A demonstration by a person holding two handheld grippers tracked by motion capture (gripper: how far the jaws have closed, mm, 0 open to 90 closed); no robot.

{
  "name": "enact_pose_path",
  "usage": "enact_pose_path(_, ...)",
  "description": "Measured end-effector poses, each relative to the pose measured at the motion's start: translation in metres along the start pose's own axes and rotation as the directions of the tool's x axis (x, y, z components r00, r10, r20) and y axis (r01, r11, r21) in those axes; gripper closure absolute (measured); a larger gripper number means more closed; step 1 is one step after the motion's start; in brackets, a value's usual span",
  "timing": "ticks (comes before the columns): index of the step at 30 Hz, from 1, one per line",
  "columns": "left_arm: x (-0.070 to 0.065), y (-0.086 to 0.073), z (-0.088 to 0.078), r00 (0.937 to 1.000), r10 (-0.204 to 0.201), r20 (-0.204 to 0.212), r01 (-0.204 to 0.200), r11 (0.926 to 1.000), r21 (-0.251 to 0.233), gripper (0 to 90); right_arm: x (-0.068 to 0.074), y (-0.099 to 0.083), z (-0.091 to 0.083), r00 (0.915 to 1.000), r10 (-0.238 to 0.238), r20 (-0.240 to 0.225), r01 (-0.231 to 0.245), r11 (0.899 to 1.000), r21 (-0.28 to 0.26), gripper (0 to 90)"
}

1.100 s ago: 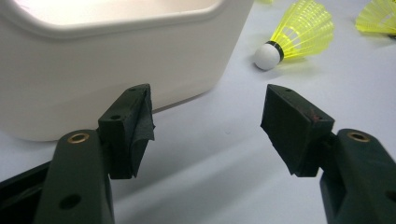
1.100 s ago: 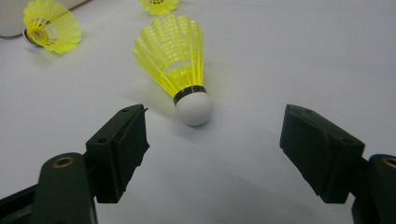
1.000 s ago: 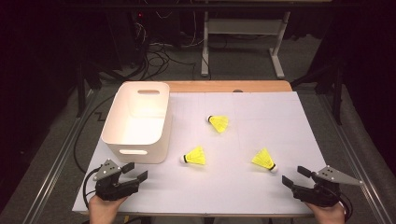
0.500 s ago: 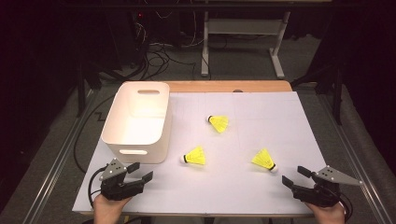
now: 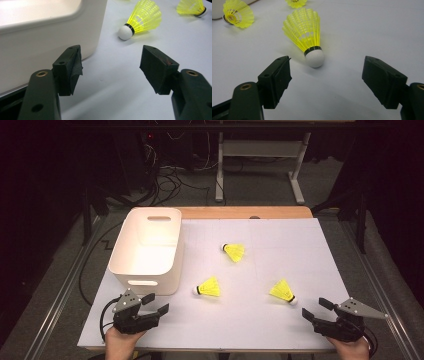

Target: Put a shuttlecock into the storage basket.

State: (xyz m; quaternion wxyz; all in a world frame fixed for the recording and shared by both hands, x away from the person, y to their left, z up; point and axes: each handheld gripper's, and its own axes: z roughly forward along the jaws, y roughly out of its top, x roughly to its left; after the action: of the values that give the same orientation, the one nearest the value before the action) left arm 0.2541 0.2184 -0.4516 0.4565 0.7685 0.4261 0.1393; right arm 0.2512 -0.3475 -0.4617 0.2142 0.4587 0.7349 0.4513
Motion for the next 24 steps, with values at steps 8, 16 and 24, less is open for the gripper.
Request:
enact_pose_path(8,-0.0049,0.0019,0.0046,0.9999,0.008,0.012,-0.008,0.9999,0.007,34.9,0.0000,-0.0001,0.0000,1.0000,0.000,-0.003,0.000,1.000,0.000,23.3)
enact_pose_path(16,-0.0078,0.0031,0.0075,0.9997,0.011,0.020,-0.011,0.9999,0.006,34.9,0.0001,-0.0001,0.0001,1.0000,-0.002,-0.003,0.002,1.000,0.000,23.3)
enact_pose_path(24,-0.0101,0.0041,0.0101,0.9996,0.014,0.026,-0.014,0.9998,0.011,34.9,0.0003,0.0000,0.0001,1.0000,-0.003,-0.003,0.003,1.000,0.001,23.3)
